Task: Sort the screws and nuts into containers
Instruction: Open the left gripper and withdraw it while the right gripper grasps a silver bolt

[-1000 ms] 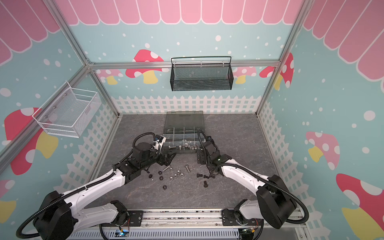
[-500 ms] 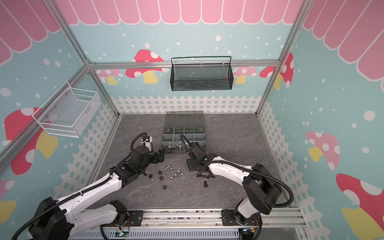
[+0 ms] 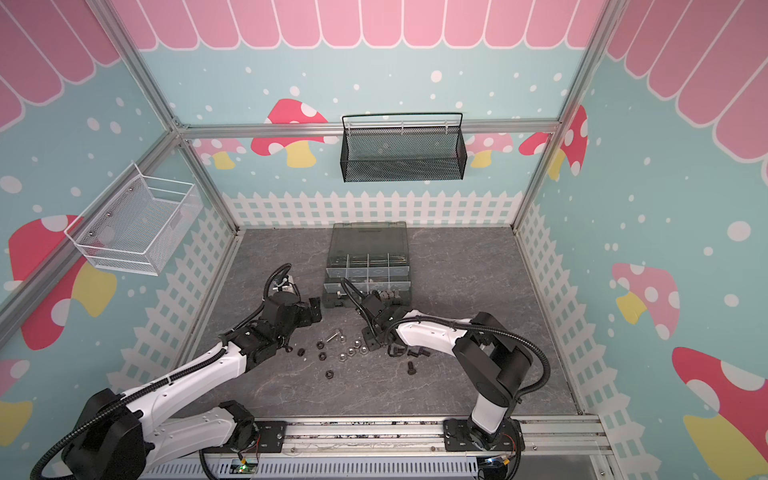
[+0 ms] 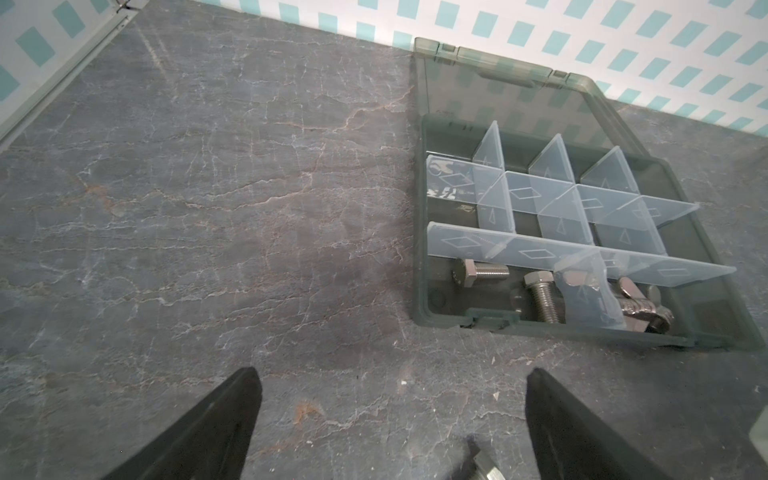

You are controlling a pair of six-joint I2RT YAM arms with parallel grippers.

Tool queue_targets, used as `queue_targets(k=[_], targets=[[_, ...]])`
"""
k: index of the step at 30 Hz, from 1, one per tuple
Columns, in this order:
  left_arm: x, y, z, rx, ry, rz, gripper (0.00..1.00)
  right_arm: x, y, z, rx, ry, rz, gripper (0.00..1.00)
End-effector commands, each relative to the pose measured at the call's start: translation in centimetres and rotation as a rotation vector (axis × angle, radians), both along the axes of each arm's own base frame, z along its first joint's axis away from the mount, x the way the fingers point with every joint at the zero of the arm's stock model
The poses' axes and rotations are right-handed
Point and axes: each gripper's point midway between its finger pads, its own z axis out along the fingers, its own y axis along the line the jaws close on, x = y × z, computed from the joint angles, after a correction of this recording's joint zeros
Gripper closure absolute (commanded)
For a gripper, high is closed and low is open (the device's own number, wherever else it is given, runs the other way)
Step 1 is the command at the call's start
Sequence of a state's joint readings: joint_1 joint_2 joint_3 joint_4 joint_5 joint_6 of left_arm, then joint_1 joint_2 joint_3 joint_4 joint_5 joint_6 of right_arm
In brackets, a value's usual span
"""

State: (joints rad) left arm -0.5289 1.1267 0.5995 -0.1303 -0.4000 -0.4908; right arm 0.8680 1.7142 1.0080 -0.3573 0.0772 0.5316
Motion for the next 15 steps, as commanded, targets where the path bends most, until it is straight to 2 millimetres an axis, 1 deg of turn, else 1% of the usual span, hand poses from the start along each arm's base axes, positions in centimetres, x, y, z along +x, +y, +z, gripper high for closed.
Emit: queue_targets(k=[1, 7, 9, 15], targets=[[-0.3, 0.7, -1.2, -0.037, 0.034, 0.037, 0.00, -0.2, 0.1, -0.8, -0.034, 0.026, 0.010, 0.69], [-0.3, 1.0, -1.7, -0.084, 0.046, 0.041, 0.00, -0.2, 0.1, -1.8, -0.058, 0.044, 0.015, 0.72], [-0.2, 1.1, -1.7, -0.087, 0.043, 0.044, 0.00, -0.2, 0.0, -2.1, -0.066, 0.047, 0.014, 0.75], [-0.1, 0.9, -2.0, -0.114, 0.058, 0.036, 0.00, 0.1, 0.1, -2.4, -0.081, 0.050, 0.012, 0.90]])
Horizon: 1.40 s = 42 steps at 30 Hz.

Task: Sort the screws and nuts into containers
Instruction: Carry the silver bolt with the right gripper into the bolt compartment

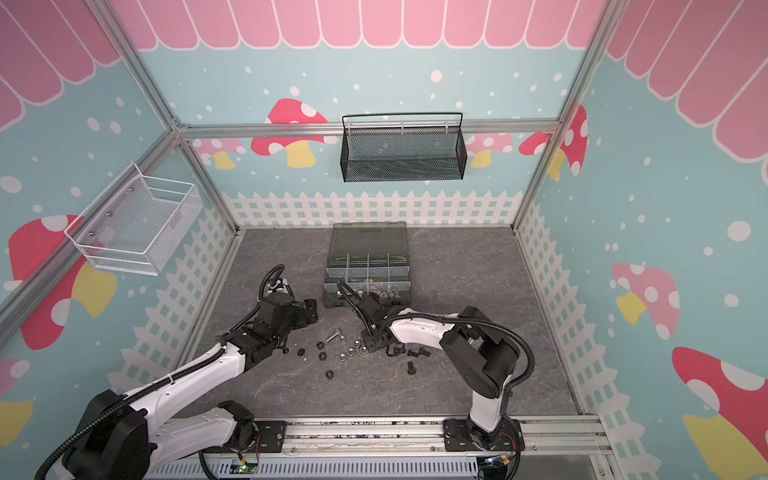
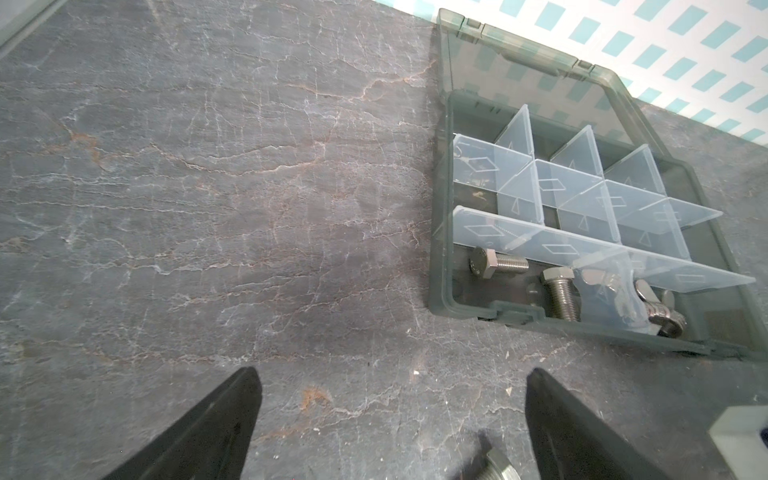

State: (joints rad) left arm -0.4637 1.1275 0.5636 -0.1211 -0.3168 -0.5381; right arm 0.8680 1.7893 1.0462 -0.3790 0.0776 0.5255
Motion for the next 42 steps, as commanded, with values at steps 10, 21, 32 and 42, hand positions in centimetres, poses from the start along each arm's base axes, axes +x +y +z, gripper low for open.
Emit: queue_targets(k=[10, 21, 32, 42], targets=[[0.2, 0.0, -0.6, -0.060, 0.006, 0.022, 0.00, 1.3, 1.7, 2.7, 0.042, -0.053, 0.020, 1.00], [-0.2, 0.1, -0.9, -0.077, 0.013, 0.031, 0.00, 6.3, 3.8, 9.1, 0.067, -0.267, 0.062, 1.00], [-0.7, 0.3, -1.2, -0.107, 0.014, 0.053, 0.00, 11.7, 6.7, 11.8, 0.084, -0.374, 0.138, 1.00], [-1.0, 0.6, -1.1, -0.112, 0.006, 0.060, 0.00, 13.7, 8.9, 8.9, 0.065, -0.347, 0.191, 1.00]])
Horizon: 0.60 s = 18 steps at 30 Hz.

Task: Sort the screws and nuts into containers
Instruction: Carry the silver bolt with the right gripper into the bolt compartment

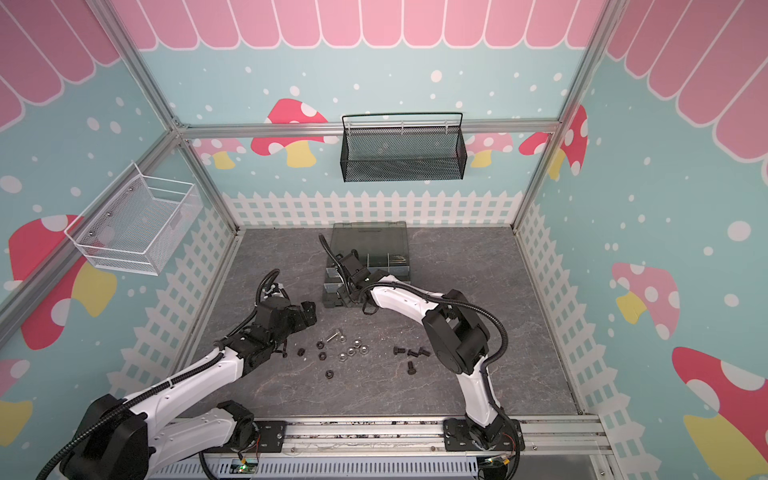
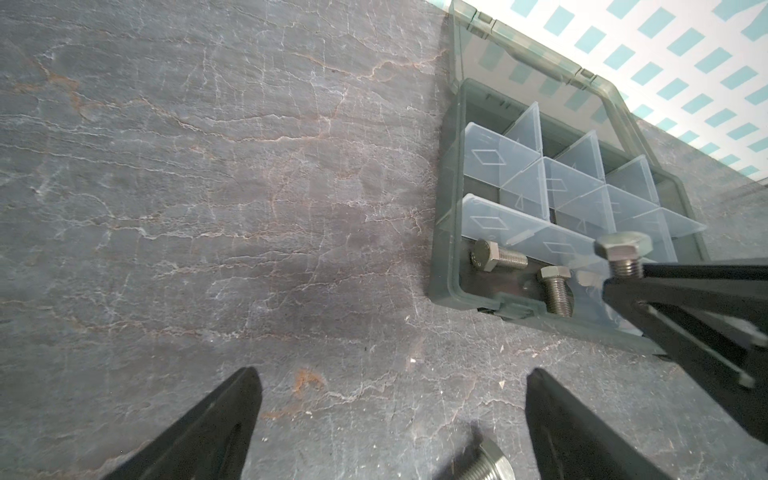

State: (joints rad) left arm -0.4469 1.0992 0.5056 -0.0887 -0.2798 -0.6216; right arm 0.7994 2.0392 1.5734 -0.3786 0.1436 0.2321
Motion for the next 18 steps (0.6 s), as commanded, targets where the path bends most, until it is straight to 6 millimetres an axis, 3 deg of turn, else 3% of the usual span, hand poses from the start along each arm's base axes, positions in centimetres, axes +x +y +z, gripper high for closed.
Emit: queue_targets(k=[1, 18], targets=[[-0.2, 0.4, 0.0, -0.023, -0.007, 0.022, 0.00, 1.0, 1.2, 0.8, 0.014, -0.030, 0.039, 1.00], [-0.1, 0.5, -0.2, -0.027, -0.005, 0.029, 0.00, 1.6, 0.7, -2.5, 0.000, 0.035, 0.018, 0.97]])
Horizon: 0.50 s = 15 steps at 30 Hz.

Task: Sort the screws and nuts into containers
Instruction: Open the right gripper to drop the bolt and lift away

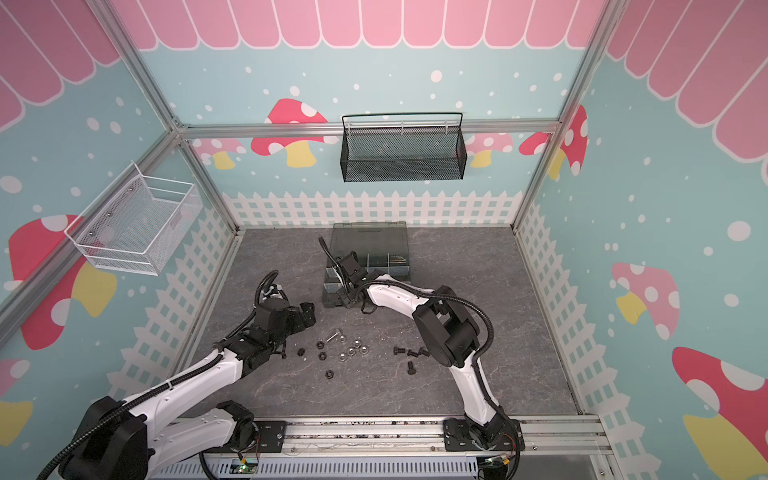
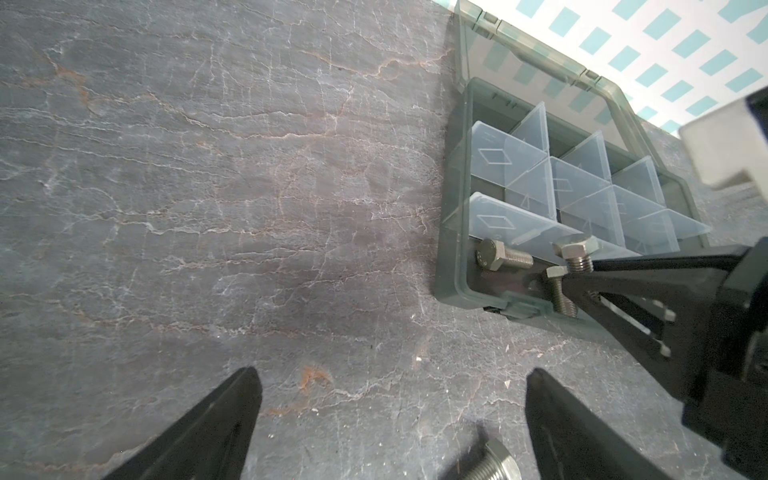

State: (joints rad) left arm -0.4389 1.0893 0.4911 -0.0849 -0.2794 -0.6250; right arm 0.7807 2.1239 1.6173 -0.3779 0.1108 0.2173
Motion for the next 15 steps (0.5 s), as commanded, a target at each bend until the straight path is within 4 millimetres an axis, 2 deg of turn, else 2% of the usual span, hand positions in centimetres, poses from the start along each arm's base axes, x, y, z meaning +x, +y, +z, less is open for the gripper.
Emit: queue_targets(k=[1, 11, 15], targets=[[0.10, 0.12, 0.10, -0.025, -0.007, 0.019, 0.00, 0.68, 0.37, 0.04, 0.017, -0.003, 0.005, 0.96], [0.16, 0.10, 0.33, -0.022, -0.010, 0.013, 0.00, 0.36, 0.38, -0.48, 0.022, 0.023, 0.008, 0.74], [0.21, 0.03, 0.54, -0.023, -0.014, 0.009, 0.01, 0.27, 0.49, 0.01, 0.031, 0.021, 0.013, 0.71]])
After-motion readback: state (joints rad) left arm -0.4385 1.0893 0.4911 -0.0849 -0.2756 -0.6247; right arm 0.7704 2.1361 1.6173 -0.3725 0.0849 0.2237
